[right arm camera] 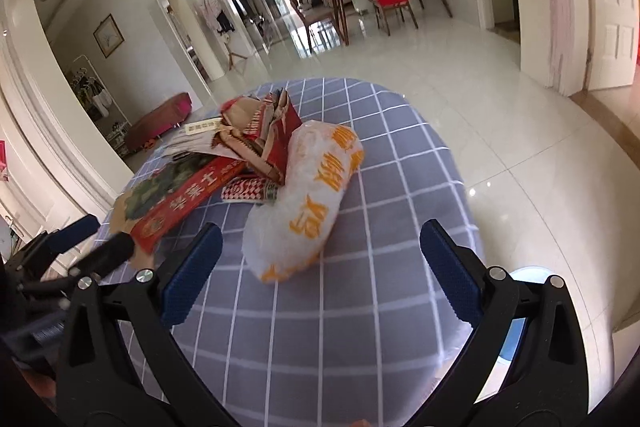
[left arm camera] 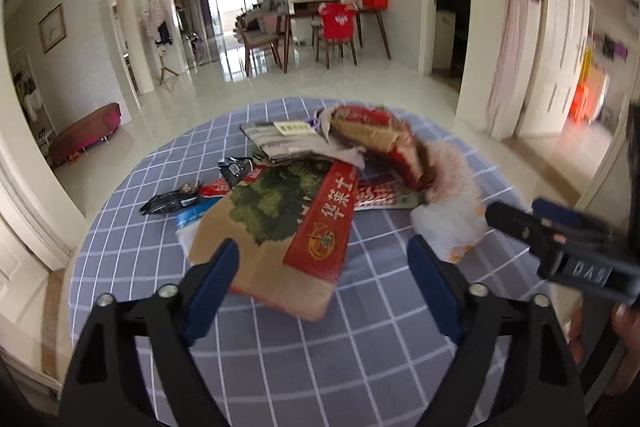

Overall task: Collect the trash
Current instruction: 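Reach the right gripper to the white orange-printed plastic bag and grasp it, then grasp the brown paper bag with red label using the left gripper, then carry both held bags over the blue bucket and open both grippers, then move both grippers back over the trash pile on the table, then grasp the red-and-brown paper bag with the right gripper while the left gripper grasps a thin tag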

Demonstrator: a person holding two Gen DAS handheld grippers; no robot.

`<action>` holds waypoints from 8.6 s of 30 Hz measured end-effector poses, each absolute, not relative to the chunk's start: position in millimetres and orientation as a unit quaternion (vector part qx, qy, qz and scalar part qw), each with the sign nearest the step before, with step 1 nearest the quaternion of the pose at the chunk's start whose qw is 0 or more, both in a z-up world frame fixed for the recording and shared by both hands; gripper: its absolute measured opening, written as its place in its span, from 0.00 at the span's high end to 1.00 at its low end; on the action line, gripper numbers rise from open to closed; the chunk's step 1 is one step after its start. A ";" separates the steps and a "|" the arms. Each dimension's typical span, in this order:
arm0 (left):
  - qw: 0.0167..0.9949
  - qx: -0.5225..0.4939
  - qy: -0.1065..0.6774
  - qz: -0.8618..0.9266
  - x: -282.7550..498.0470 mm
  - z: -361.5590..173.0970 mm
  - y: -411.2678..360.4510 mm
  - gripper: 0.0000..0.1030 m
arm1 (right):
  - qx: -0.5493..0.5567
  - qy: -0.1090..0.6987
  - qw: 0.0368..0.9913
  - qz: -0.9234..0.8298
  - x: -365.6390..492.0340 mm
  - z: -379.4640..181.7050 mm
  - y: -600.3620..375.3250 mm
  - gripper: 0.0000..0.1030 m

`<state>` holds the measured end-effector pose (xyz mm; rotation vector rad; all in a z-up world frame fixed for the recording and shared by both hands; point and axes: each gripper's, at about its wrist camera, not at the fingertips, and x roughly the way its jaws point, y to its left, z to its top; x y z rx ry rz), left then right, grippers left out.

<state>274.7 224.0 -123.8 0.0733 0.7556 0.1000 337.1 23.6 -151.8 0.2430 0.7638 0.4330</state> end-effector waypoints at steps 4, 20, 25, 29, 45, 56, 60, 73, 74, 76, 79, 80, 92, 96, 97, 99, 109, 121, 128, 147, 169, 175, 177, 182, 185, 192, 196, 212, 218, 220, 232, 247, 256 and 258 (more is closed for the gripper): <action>0.925 0.045 0.374 0.059 288.7 -132.1 227.7 0.29 | 0.109 0.383 0.893 0.209 357.9 -160.2 35.2 0.06; 0.918 -0.161 0.353 0.078 269.0 -133.9 305.4 0.18 | 0.127 0.400 0.878 0.230 368.9 -173.3 19.9 0.64; 0.902 -0.237 0.355 0.073 284.1 -140.5 317.3 0.18 | 0.130 0.388 0.884 0.225 359.4 -170.3 13.0 0.64; 0.900 -0.230 0.357 0.094 294.7 -138.8 314.4 0.18 | 0.132 0.392 0.880 0.232 359.3 -174.8 13.4 0.64; 0.859 -0.317 0.398 0.060 297.6 -173.3 307.2 0.18 | 0.129 0.390 0.879 0.243 344.4 -172.7 26.2 0.64; 0.874 -0.310 0.370 0.049 284.8 -170.2 301.3 0.61 | 0.123 0.384 0.879 0.254 330.7 -166.6 29.1 0.64; 0.891 -0.291 0.345 0.051 266.5 -152.8 295.3 0.75 | 0.122 0.378 0.881 0.258 319.8 -161.0 31.8 0.64; 0.934 -0.241 0.265 0.006 205.1 -97.4 264.7 0.98 | 0.136 0.356 0.883 0.274 285.2 -142.9 21.7 0.65; 0.939 -0.233 0.254 0.002 194.6 -92.6 259.8 0.98 | 0.137 0.351 0.884 0.275 282.6 -141.4 19.2 0.65; 0.945 -0.222 0.241 -0.002 184.2 -84.0 252.0 0.99 | 0.141 0.345 0.886 0.277 278.7 -138.1 14.6 0.65; 0.953 -0.203 0.224 -0.019 176.0 -67.3 233.4 0.99 | 0.147 0.335 0.888 0.278 271.5 -133.9 6.8 0.65; 0.955 -0.198 0.220 -0.024 173.9 -63.6 229.1 0.99 | 0.149 0.332 0.889 0.278 269.2 -131.7 2.5 0.65; 0.952 -0.144 0.223 -0.152 176.2 -34.8 110.9 0.99 | 0.197 0.292 0.907 0.229 244.3 -125.9 -93.4 0.65; 0.932 -0.123 0.264 -0.217 205.0 -49.6 46.8 0.99 | 0.211 0.287 0.917 0.178 241.2 -137.3 -145.9 0.65; 0.927 -0.120 0.272 -0.229 210.3 -54.7 36.2 0.99 | 0.215 0.288 0.919 0.158 241.2 -143.5 -165.2 0.65; 0.915 -0.105 0.296 -0.254 228.9 -68.0 5.7 0.99 | 0.224 0.294 0.921 0.122 241.8 -157.4 -197.5 0.65; 0.841 -0.048 0.430 -0.325 334.6 -181.9 -114.1 0.99 | 0.260 0.343 0.902 -0.014 253.6 -248.3 -299.9 0.65; 0.804 -0.010 0.529 -0.271 405.2 -276.9 -155.3 0.35 | 0.278 0.385 0.878 -0.057 261.5 -308.9 -328.1 0.65; 0.819 0.001 0.514 -0.253 396.6 -273.1 -128.1 0.34 | 0.276 0.393 0.876 -0.043 268.2 -308.2 -316.6 0.65; 0.869 -0.004 0.449 -0.207 372.7 -211.0 -81.3 0.27 | 0.252 0.372 0.892 -0.045 291.7 -286.8 -295.6 0.26; 0.935 -0.040 0.342 -0.082 298.7 -89.3 133.3 0.21 | 0.142 0.320 0.924 0.152 286.5 -145.1 -91.1 0.23; 0.934 -0.073 0.350 -0.010 304.6 -80.3 229.9 0.19 | 0.078 0.339 0.913 0.213 318.9 -136.6 2.1 0.19; 0.929 -0.096 0.359 0.005 310.0 -81.2 258.8 0.19 | 0.063 0.348 0.907 0.228 329.8 -135.9 30.0 0.19; 0.915 -0.134 0.380 0.019 331.1 -88.1 301.8 0.19 | 0.014 0.366 0.898 0.245 359.9 -144.4 87.7 0.19; 0.916 -0.123 0.382 0.022 342.4 -88.6 311.2 0.19 | -0.011 0.371 0.897 0.242 378.4 -146.7 105.6 0.19; 0.919 -0.048 0.391 0.000 385.5 -86.7 301.6 0.19 | -0.008 0.389 0.881 0.270 415.6 -156.0 124.5 0.33; 0.912 -0.045 0.408 -0.011 415.7 -90.3 300.0 0.20 | 0.012 0.392 0.878 0.275 424.7 -158.1 115.9 0.53; 0.890 -0.060 0.452 -0.015 475.0 -122.7 288.4 0.84 | 0.043 0.395 0.871 0.287 441.3 -165.2 96.8 0.36; 0.905 -0.075 0.417 -0.015 458.4 -116.8 289.3 0.99 | 0.023 0.393 0.877 0.274 447.4 -165.3 109.9 0.22; 0.908 -0.078 0.411 -0.016 449.9 -114.2 291.6 0.99 | 0.012 0.392 0.880 0.267 449.5 -164.6 115.4 0.20; 0.922 -0.099 0.374 -0.010 422.4 -98.5 297.7 1.00 | 0.122 0.399 0.865 0.278 462.3 -151.2 96.1 0.16; 0.922 -0.096 0.374 -0.014 419.4 -99.5 292.0 1.00 | 0.164 0.444 0.841 0.262 507.8 -170.7 105.0 0.28; 0.931 -0.101 0.350 -0.031 398.0 -75.9 273.9 1.00 | 0.193 0.412 0.848 0.273 482.0 -158.7 62.1 0.30; 0.932 -0.103 0.344 -0.042 391.9 -68.7 266.1 1.00 | 0.207 0.405 0.846 0.278 473.8 -151.6 47.7 0.30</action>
